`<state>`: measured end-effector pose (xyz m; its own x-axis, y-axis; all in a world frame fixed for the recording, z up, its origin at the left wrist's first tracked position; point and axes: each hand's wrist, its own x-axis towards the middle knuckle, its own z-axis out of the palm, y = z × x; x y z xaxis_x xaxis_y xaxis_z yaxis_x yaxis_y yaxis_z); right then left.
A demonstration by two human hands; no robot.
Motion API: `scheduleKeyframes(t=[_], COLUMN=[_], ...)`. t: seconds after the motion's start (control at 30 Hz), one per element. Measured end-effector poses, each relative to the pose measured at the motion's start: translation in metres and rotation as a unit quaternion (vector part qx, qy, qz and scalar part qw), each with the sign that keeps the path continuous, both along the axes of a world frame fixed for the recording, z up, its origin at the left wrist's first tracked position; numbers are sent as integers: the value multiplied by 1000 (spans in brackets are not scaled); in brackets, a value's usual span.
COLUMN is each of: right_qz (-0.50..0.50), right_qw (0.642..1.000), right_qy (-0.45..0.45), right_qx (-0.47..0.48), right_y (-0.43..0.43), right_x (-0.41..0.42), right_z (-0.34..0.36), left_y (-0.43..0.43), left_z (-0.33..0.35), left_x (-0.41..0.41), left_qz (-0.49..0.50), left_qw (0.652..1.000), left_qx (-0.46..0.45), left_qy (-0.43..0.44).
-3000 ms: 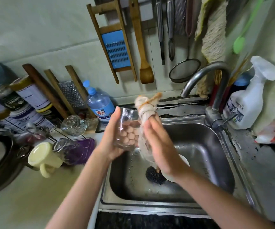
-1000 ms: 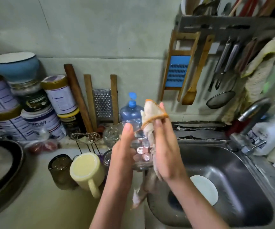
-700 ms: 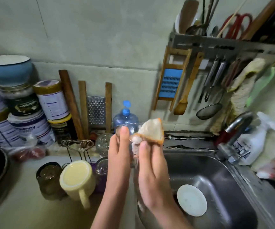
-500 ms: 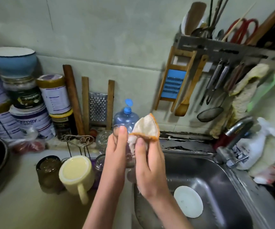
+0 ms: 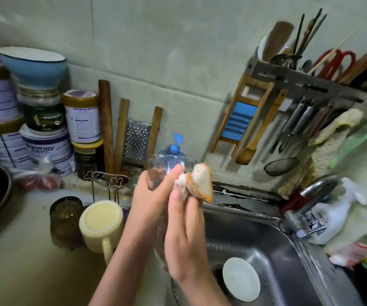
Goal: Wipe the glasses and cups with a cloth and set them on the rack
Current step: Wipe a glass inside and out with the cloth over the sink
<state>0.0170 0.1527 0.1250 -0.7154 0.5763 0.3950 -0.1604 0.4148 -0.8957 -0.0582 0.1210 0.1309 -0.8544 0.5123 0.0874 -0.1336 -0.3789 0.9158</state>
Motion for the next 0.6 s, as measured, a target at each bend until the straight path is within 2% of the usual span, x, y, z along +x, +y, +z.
scheduleKeyframes(t=[0.07, 0.13, 0.17, 0.23, 0.3, 0.4, 0.5, 0.6], right_qz=[-20, -9, 29, 92, 116, 96, 63, 54], right_qw=[1000, 993, 975, 908, 845, 798, 784, 764], right_qy=[18, 55, 76, 97, 105, 120, 83, 40], right_qx=[6, -104, -205, -398, -510, -582, -611, -641], right_y=[2, 15, 22, 33, 35, 33, 33, 33], right_x=[-4, -12, -17, -23, -26, -24, -17, -6], right_z=[2, 13, 18, 28, 33, 28, 29, 39], left_y=[-5, -8, -9, -9, -5, 1, 3, 2], left_z=[6, 10, 11, 12, 12, 7, -1, -2], left_x=[0, -1, 0, 4, 8, 6, 2, -2], left_qz=[-17, -27, -41, -68, -62, -24, 0, 34], left_qw=[999, 999, 999, 997, 996, 991, 981, 976], left_qx=[-2, -1, 4, 14, 14, 2, -24, -22], left_qy=[29, 37, 30, 29, 63, 131, 191, 215])
